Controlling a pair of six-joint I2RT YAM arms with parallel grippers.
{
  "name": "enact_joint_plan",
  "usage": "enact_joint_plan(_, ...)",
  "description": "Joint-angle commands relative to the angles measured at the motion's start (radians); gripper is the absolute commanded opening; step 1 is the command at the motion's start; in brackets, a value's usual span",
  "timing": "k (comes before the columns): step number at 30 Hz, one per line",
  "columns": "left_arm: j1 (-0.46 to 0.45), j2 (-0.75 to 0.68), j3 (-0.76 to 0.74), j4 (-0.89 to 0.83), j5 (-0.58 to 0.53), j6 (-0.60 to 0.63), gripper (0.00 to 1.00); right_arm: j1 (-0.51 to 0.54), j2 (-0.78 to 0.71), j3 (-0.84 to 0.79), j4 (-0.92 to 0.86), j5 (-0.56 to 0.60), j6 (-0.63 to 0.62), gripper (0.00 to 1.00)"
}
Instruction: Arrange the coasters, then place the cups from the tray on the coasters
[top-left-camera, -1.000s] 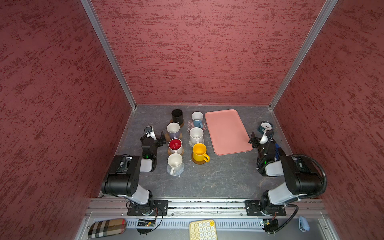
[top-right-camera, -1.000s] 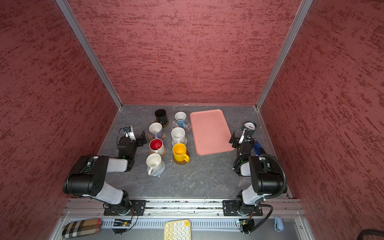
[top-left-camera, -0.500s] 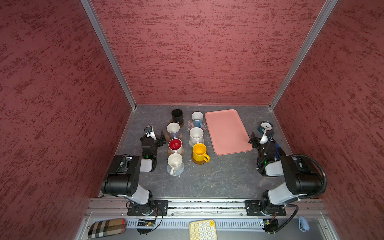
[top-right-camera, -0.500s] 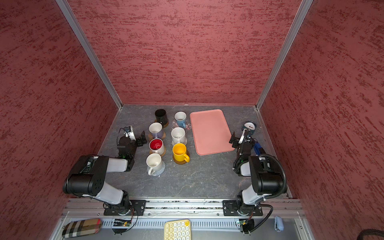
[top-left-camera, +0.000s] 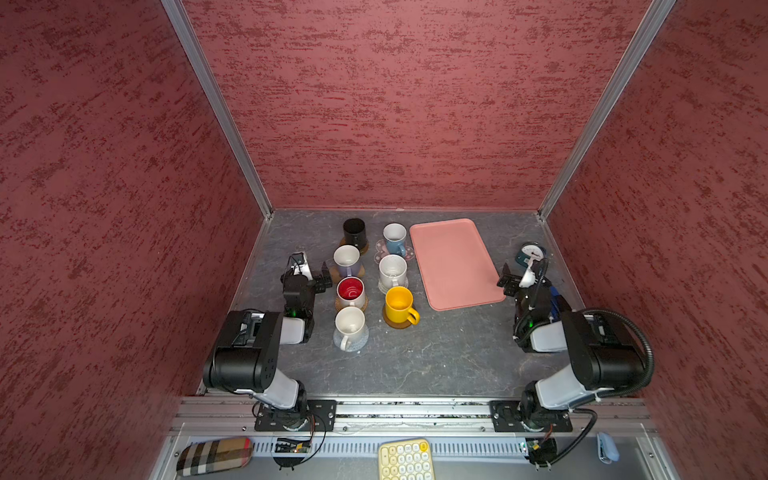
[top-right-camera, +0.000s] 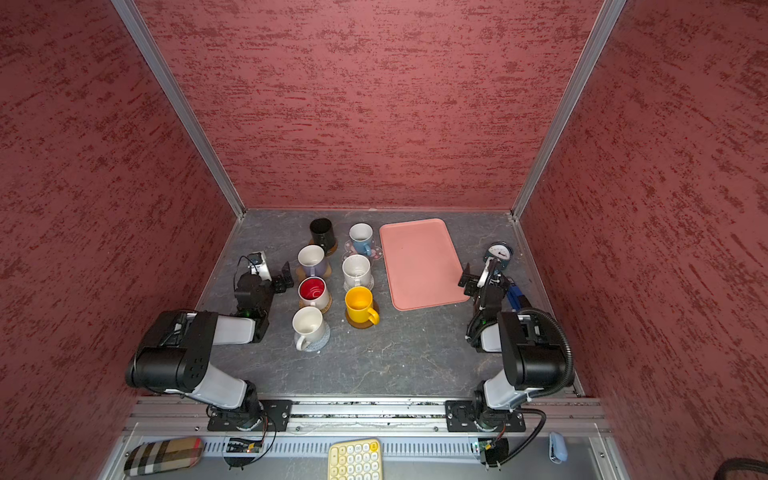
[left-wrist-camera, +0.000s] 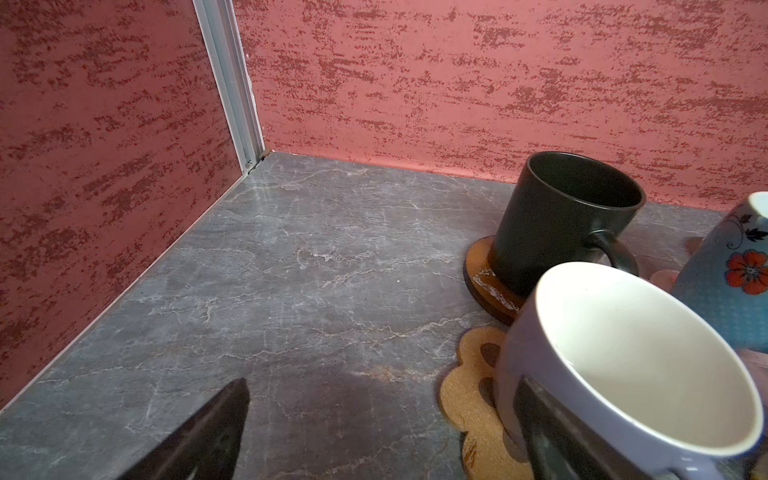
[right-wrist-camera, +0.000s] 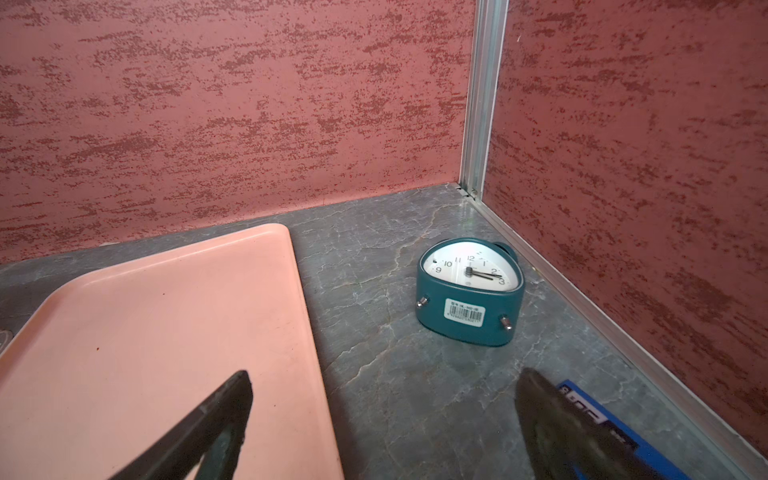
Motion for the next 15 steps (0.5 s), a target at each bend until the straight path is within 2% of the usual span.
enact_joint_plan(1, 0.006, -0.001, -0.002, 0.006, 0.011, 0.011, 1.0, 0.005, -0.005, 0.002, 0.01, 0.012, -0.022, 0.99)
enact_joint_plan(7, 0.004, -0.002, -0.007, 0.015, 0.003, 0.011, 1.0, 0.006, -0.005, 0.002, 0.01, 0.011, -0.021, 0.99)
enact_joint_plan(10, -0.018, -0.003, -0.078, 0.143, -0.049, 0.017, 1.0, 0.005, -0.007, -0.013, 0.041, -0.002, -0.026, 0.99)
enact_joint_plan(11, -0.007, -0.003, -0.105, 0.199, -0.029, 0.012, 1.0, 0.005, -0.008, -0.043, 0.095, -0.006, -0.026, 0.99)
enact_joint_plan(13, 0.015, 0.001, -0.158, 0.296, 0.009, -0.003, 1.0, 0.006, 0.006, -0.152, 0.315, 0.052, -0.002, 0.99)
enact_joint_plan(15, 0.025, 0.016, -0.182, 0.361, 0.029, -0.012, 1.0, -0.002, 0.056, -0.199, 0.458, 0.032, -0.009, 0.99)
